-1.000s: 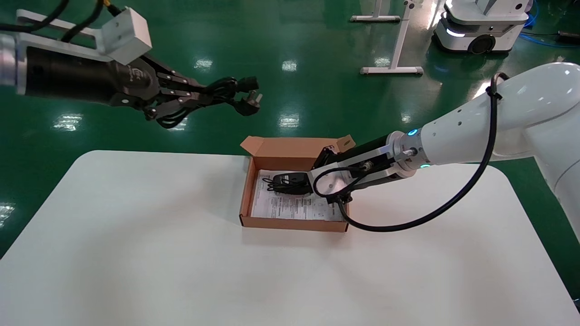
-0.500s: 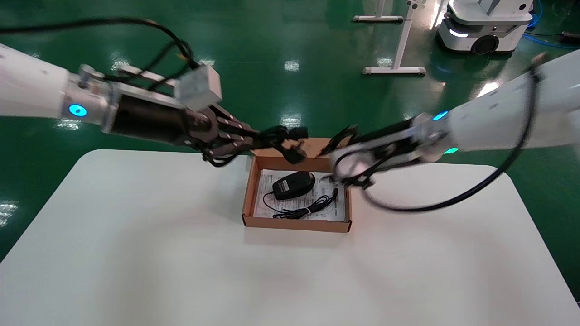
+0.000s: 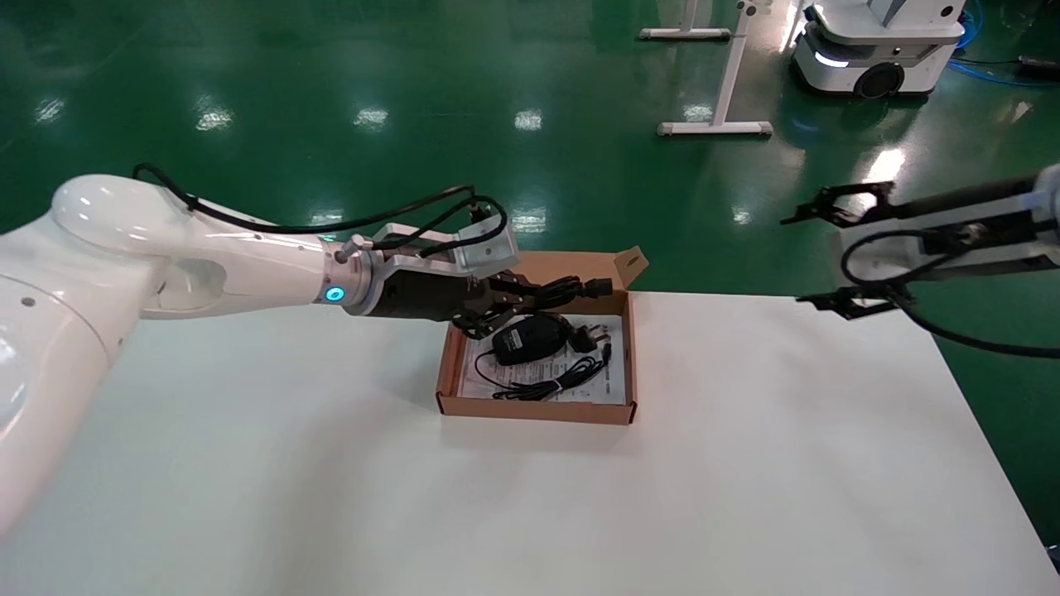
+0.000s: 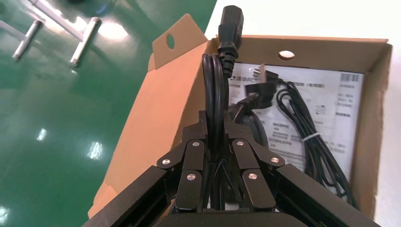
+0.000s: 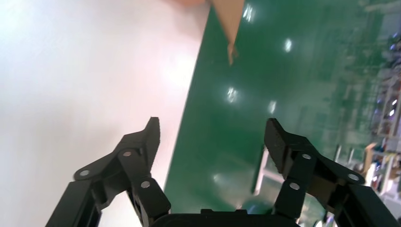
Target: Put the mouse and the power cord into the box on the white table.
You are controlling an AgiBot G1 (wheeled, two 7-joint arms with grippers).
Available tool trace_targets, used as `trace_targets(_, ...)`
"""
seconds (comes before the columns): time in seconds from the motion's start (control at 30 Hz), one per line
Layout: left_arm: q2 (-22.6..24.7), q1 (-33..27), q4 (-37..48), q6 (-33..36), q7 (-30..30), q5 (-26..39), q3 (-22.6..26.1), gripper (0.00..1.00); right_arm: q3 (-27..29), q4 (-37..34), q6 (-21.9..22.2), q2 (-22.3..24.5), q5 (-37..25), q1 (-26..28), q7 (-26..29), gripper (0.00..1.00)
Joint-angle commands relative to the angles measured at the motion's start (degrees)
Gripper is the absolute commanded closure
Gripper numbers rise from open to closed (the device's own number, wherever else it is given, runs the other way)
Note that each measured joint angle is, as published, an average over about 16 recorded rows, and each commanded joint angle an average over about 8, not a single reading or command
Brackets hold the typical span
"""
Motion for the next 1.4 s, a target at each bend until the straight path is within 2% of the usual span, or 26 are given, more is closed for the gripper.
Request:
trace_targets(0.03,0.1,1.2,-1.7,-1.7,-0.5,-0.2,0.1,0.96,-0.2,0.5,-0.3,1.6,-0.4,-0.2,0.3,0.0)
trace_targets(0.27,0.2,2.3,-4.9,-1.0,-2.4,-0.3,1.7,0.12,0.4,2.5,-1.3,2.9,0.9,-1.9,2.8,0.0)
trace_targets(0.3,0.2,2.4,-5.1,-1.0,-2.5,-0.3,1.8,0.02,0.6,2.7,-1.4,3.0,1.1,-2.0,3.0,0.0)
trace_targets(0.33,0.2,2.4,-5.2,-1.0,-2.6,-0.3,1.9,0.0,0.6,2.7,-1.4,3.1,1.3,-2.1,3.0,0.0)
trace_targets(0.63,-2.1,4.5,-8.8,0.2,-4.1,-2.4,0.4,0.0,2.2,5.4,-2.1,4.1,4.2,-4.3,5.7,0.0)
trace_targets(1.4,-18.3,17.9,-31.7,9.4,-14.0,-16.4,-11.7,0.0,12.1,24.1,-6.0,10.4,23.3,-20.0,25.1,0.0)
